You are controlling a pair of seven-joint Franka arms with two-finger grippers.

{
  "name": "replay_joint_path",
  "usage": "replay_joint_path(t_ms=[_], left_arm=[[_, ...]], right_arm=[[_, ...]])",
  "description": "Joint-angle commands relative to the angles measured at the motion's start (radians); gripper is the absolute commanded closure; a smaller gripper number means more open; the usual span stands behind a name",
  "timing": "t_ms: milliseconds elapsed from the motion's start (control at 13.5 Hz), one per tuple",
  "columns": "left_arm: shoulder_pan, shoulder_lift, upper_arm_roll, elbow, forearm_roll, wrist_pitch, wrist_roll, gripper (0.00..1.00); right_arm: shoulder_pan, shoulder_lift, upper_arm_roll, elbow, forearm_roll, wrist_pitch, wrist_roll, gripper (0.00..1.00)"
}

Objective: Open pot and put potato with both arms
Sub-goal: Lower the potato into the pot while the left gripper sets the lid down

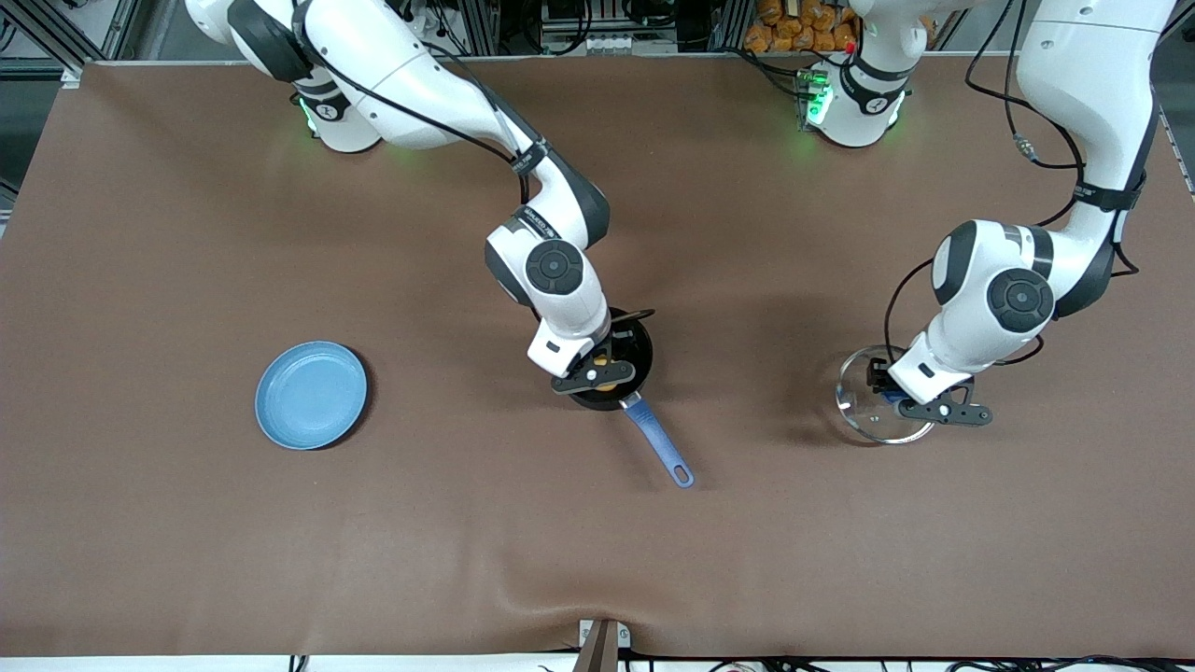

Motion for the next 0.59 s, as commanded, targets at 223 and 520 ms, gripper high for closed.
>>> replay_joint_path(t_ms=[223,520], left_arm=[[0.027,0.034,-0.012,-0.021,0.028,0.093,0.012,1.0],[0.025,0.025,-0.015,-0.005,0.024,0.093,-0.003,0.0]], right_arm=[[0.031,0.055,-0.008,0.028,-0.028,0.049,0.069,1.0],[0.033,0.063,-0.008,0.028,-0.029,0.052,0.071,1.0]])
